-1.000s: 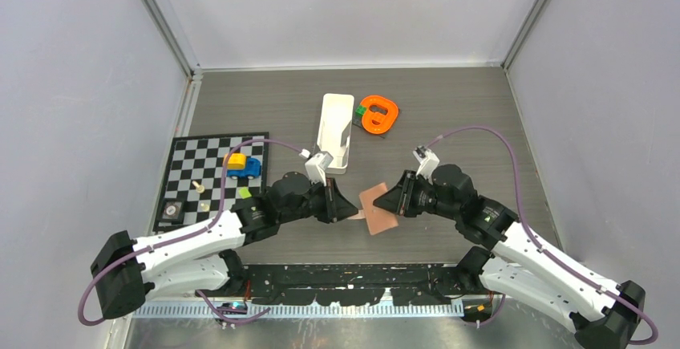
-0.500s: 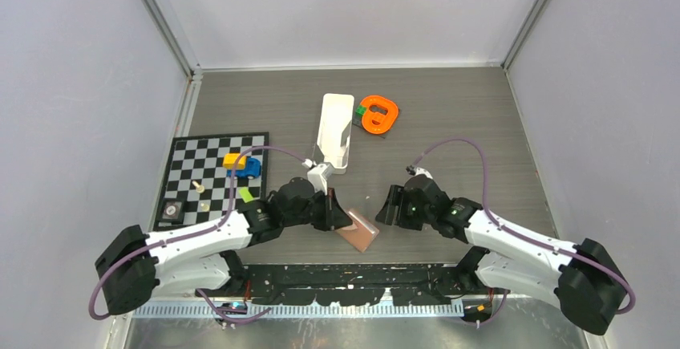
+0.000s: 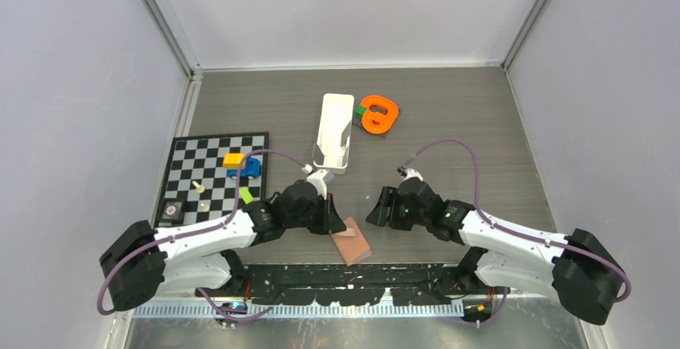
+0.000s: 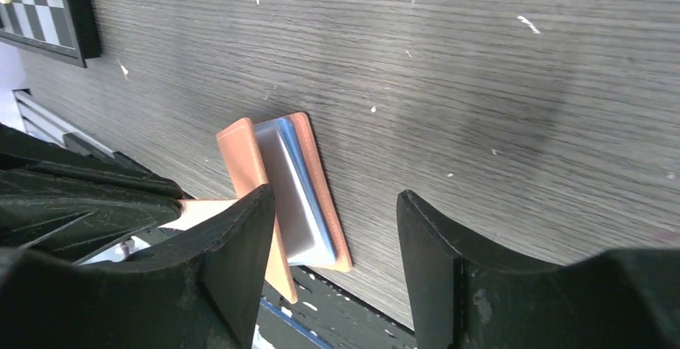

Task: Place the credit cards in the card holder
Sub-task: Open the card holder at the center of the board.

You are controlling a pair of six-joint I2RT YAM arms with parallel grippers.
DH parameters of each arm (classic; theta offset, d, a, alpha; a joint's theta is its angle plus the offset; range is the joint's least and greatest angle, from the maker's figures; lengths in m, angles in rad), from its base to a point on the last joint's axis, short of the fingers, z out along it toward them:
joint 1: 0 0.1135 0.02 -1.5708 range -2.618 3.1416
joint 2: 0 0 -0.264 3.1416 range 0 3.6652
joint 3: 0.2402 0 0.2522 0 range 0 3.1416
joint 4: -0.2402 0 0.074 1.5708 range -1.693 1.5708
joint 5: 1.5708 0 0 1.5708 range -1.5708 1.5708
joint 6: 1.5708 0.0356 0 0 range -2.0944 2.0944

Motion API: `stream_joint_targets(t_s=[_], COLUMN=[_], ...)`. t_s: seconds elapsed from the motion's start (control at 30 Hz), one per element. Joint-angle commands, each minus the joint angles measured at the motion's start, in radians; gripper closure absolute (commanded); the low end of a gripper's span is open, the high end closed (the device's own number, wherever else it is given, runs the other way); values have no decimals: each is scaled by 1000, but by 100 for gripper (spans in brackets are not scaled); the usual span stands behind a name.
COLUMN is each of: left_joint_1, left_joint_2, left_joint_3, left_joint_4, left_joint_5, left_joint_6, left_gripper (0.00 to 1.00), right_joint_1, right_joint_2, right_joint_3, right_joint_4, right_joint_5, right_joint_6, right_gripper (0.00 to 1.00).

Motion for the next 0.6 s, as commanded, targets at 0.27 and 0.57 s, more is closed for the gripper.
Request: stream_joint_targets(t_s=[0.27, 0.57], left_joint_1=[35, 36], left_joint_2=[-246, -317], left_joint_3=[-18, -18], left_joint_4=[-369, -495], left_joint_5=[-131, -176], left_joint_6=[42, 34], left_gripper=[100, 100], right_joint_1=[129, 208], right_joint_2=[164, 368], right_joint_3=[8, 71], right_joint_4=[303, 440], right_joint_5=[-45, -59], right_joint_6=[135, 169], right_gripper=[48, 57])
